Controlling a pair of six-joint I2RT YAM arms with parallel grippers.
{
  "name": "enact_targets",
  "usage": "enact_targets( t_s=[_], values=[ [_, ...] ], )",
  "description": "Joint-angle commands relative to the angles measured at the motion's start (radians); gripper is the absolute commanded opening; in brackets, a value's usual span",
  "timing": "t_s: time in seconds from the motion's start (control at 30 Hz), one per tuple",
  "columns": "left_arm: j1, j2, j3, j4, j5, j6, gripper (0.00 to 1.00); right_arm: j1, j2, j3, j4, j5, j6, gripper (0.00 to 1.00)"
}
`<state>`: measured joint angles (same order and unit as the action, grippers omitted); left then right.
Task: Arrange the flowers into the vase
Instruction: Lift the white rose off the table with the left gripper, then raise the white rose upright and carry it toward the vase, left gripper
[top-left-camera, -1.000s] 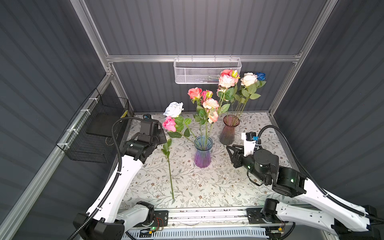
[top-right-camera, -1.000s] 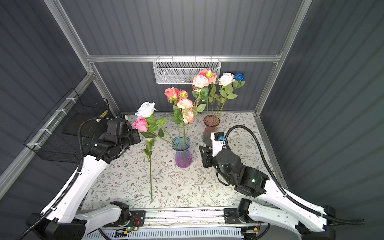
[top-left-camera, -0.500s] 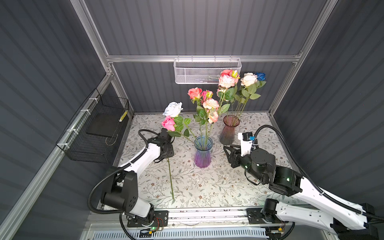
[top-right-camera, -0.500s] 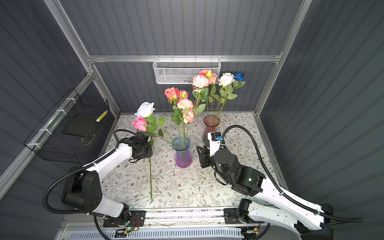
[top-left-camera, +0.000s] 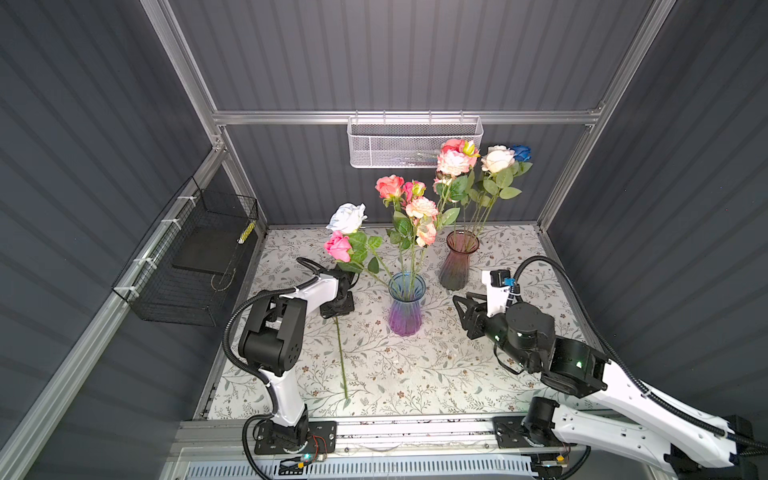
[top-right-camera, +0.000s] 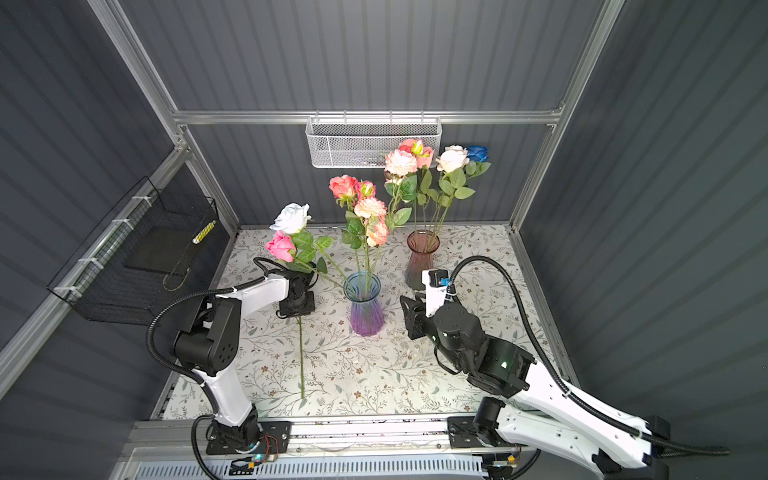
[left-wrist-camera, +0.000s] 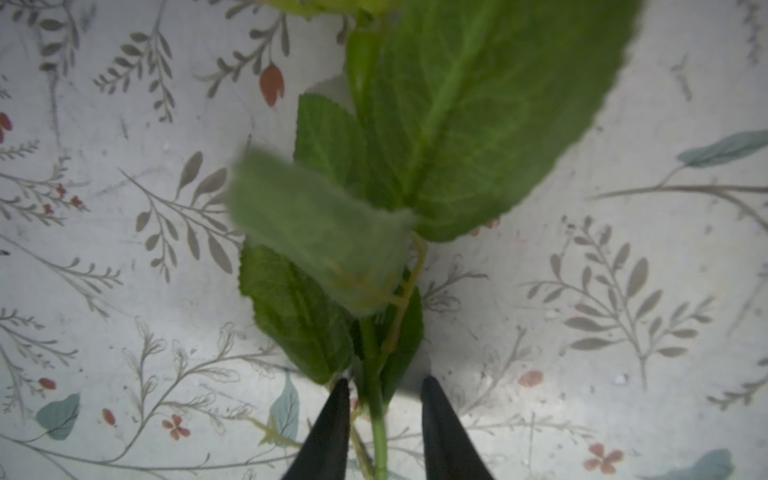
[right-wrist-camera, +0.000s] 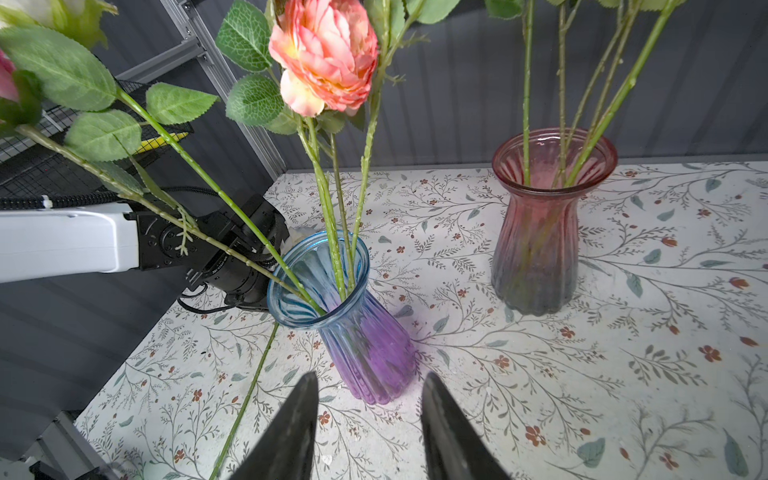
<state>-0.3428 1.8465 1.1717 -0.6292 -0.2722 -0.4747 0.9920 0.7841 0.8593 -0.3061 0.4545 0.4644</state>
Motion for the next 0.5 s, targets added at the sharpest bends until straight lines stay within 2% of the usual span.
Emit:
enact_targets(
  t_s=[0.0,0.07,0.23,0.47],
  values=[
    [0.011,0.025,0.002,0.012,-0.017,0.022,0.26,-0.008,-0.008,-0.016,0.010,-0.003,0.008,0.43],
    [0.023,0.029,-0.025,0.050,0.012,0.028,0.21,-0.009,-0.009,-0.017,0.010,-0.005,0.011,0.43],
    [0.047,0.033,-0.052,0.076,0.058,0.035,0.03,-0.009,-0.024,-0.017,0.003,-0.005,0.013,0.43],
    [0.050,-0.079,-0.047,0.037,0.066,0.044,0.00,-0.009,-0.029,-0.002,-0.007,-0.013,0.016,0.42]
  ],
)
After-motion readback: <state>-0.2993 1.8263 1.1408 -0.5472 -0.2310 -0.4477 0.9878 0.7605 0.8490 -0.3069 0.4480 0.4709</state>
